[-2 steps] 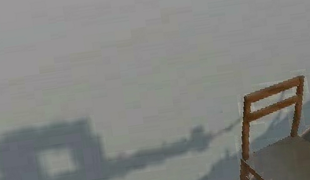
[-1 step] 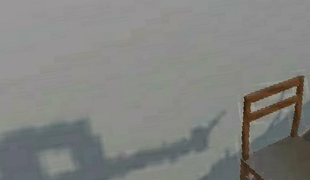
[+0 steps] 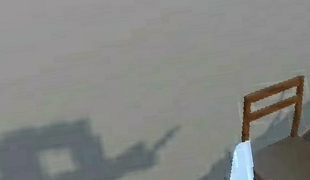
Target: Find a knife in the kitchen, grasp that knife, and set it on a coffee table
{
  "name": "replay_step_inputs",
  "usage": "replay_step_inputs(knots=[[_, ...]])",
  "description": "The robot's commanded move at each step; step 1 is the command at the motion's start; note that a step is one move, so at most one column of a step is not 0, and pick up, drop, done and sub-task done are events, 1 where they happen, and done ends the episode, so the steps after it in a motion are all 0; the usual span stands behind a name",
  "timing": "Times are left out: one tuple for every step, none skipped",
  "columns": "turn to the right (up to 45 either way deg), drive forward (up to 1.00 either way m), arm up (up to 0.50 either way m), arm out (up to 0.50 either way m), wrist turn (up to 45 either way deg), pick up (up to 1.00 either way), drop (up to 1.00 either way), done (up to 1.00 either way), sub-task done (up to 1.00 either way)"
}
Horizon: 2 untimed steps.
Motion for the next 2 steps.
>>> replay_step_inputs(knots=[[-45.0, 0.0, 0.0, 0.0, 0.0, 0.0, 0.0, 0.0, 0.0], [-45.0, 0.0, 0.0, 0.0, 0.0, 0.0, 0.0, 0.0, 0.0]])
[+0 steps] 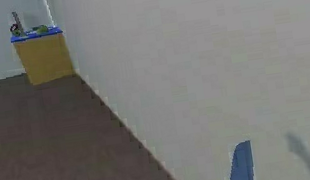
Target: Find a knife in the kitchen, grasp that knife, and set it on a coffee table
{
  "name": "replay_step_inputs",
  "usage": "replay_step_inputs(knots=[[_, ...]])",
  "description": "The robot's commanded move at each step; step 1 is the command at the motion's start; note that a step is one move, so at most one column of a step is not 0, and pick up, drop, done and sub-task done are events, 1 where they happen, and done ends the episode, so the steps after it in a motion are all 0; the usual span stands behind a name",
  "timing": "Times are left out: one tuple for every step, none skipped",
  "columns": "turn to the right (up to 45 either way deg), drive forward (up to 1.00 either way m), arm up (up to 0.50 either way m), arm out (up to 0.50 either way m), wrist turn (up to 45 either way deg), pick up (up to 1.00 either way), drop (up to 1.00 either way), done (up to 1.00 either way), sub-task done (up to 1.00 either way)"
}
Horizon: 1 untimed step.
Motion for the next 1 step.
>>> replay_step_inputs(knots=[[-30.0, 0.0, 0.0, 0.0, 0.0, 0.0, 0.0, 0.0, 0.0]])
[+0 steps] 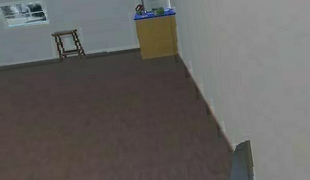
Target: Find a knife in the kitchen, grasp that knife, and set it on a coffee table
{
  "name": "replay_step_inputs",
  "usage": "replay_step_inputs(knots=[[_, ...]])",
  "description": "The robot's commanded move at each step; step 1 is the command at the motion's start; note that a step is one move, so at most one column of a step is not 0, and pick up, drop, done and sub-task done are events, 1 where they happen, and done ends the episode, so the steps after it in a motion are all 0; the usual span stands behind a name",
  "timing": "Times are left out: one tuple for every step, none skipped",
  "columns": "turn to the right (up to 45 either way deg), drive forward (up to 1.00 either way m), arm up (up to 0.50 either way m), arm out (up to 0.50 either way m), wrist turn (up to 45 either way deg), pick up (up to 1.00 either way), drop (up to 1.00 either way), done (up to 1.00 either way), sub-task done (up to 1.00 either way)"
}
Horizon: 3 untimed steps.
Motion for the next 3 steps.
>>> replay_step_inputs(knots=[[0.0, 0.3, 0.0, 0.0, 0.0, 0.0, 0.0, 0.0, 0.0], [-45.0, 0.0, 0.0, 0.0, 0.0, 0.0, 0.0, 0.0, 0.0], [-33.0, 0.0, 0.0, 0.0, 0.0, 0.0, 0.0, 0.0, 0.0]])
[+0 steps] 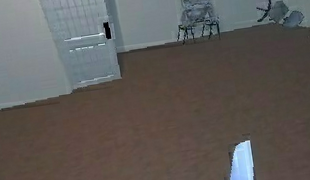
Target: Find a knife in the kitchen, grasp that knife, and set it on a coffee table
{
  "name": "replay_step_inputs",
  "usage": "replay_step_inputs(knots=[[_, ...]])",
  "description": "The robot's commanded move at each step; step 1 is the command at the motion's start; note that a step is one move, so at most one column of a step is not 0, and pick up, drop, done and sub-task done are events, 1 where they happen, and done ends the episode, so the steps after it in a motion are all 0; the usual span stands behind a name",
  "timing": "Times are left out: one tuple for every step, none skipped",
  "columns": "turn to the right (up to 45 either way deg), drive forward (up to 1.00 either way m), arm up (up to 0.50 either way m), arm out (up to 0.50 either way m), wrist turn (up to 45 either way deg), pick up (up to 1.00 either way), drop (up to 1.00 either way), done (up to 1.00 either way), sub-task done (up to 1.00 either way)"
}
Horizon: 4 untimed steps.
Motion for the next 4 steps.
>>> replay_step_inputs(knots=[[0.0, 1.0, 0.0, 0.0, 0.0, 0.0, 0.0, 0.0, 0.0], [0.0, 1.0, 0.0, 0.0, 0.0, 0.0, 0.0, 0.0, 0.0], [0.0, 1.0, 0.0, 0.0, 0.0, 0.0, 0.0, 0.0, 0.0], [-3.0, 0.0, 0.0, 0.0, 0.0, 0.0, 0.0, 0.0, 0.0]])
